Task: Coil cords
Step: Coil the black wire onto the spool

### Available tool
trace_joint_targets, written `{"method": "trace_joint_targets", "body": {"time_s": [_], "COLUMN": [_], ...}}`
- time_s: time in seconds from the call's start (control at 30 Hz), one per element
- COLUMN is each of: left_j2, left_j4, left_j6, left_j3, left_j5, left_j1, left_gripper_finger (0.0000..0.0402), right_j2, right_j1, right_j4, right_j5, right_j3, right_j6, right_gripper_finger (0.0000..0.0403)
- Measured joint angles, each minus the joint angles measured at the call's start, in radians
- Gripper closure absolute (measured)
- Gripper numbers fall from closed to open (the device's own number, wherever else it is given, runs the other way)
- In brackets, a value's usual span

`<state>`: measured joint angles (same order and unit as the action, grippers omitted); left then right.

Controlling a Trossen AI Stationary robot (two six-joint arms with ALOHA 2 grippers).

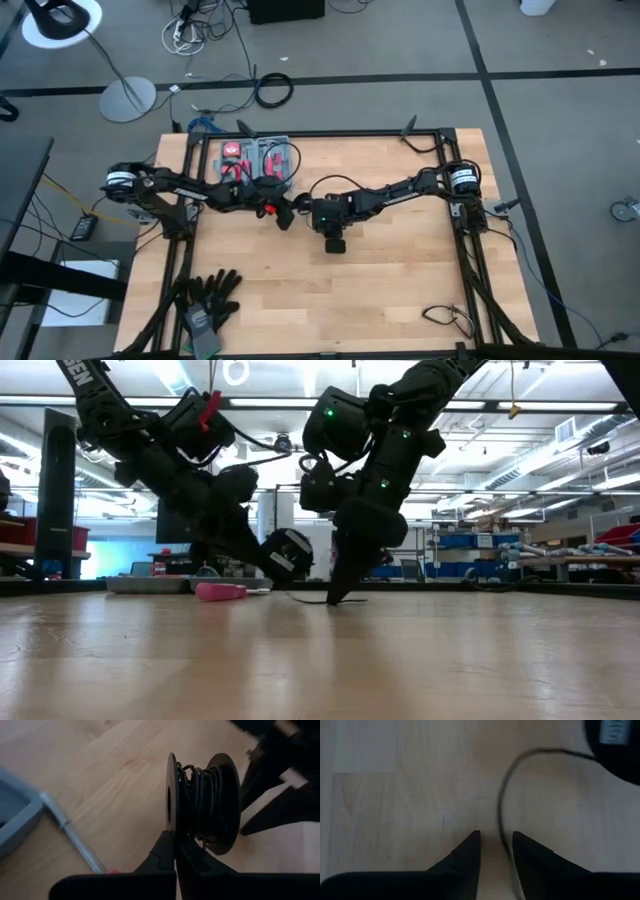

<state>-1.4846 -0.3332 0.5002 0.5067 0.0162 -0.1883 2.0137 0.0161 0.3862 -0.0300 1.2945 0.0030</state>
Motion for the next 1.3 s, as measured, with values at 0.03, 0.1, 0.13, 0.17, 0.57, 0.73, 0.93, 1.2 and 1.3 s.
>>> {"method": "trace_joint_targets", "body": {"time_s": [0.03, 0.1, 0.13, 0.17, 0.57, 0.73, 0.93, 1.2, 1.3], "left_j2": [0.0, 0.001, 0.001, 0.001, 0.001, 0.001, 0.001, 0.001, 0.001], "left_j4": [0.0, 0.009, 0.019, 0.023, 0.067, 0.087, 0.093, 0.16, 0.166], "left_j6": [-0.003, -0.02, -0.024, -0.028, -0.05, -0.05, -0.046, -0.044, -0.043], "left_j3": [0.007, 0.024, 0.033, 0.039, 0.058, 0.058, 0.058, 0.058, 0.058], "left_j5": [-0.007, -0.011, -0.011, -0.011, -0.011, -0.003, -0.002, -0.003, -0.003], "left_j1": [0.0, 0.0, 0.0, 0.001, 0.0, 0.001, 0.001, 0.002, 0.007], "left_gripper_finger": [0.0401, 0.0401, 0.0401, 0.0401, 0.0401, 0.0401, 0.0401, 0.0401, 0.0401], "right_j2": [0.006, 0.008, 0.012, 0.021, 0.001, -0.031, -0.037, -0.091, -0.109], "right_j1": [0.001, 0.001, 0.001, 0.001, 0.001, 0.001, -0.001, -0.026, -0.045], "right_j4": [0.0, 0.003, 0.003, 0.003, 0.062, -0.007, -0.129, -0.27, -0.273], "right_j5": [-0.001, -0.005, -0.005, -0.005, -0.046, -0.054, -0.061, -0.141, -0.172], "right_j3": [0.001, 0.003, 0.003, 0.005, 0.002, -0.006, -0.005, -0.002, -0.002], "right_j6": [-0.001, -0.003, -0.004, -0.004, -0.013, -0.026, -0.043, -0.086, -0.086], "right_gripper_finger": [0.0294, 0.0307, 0.0314, 0.032, 0.0401, 0.0401, 0.0402, 0.0402, 0.0403]}}
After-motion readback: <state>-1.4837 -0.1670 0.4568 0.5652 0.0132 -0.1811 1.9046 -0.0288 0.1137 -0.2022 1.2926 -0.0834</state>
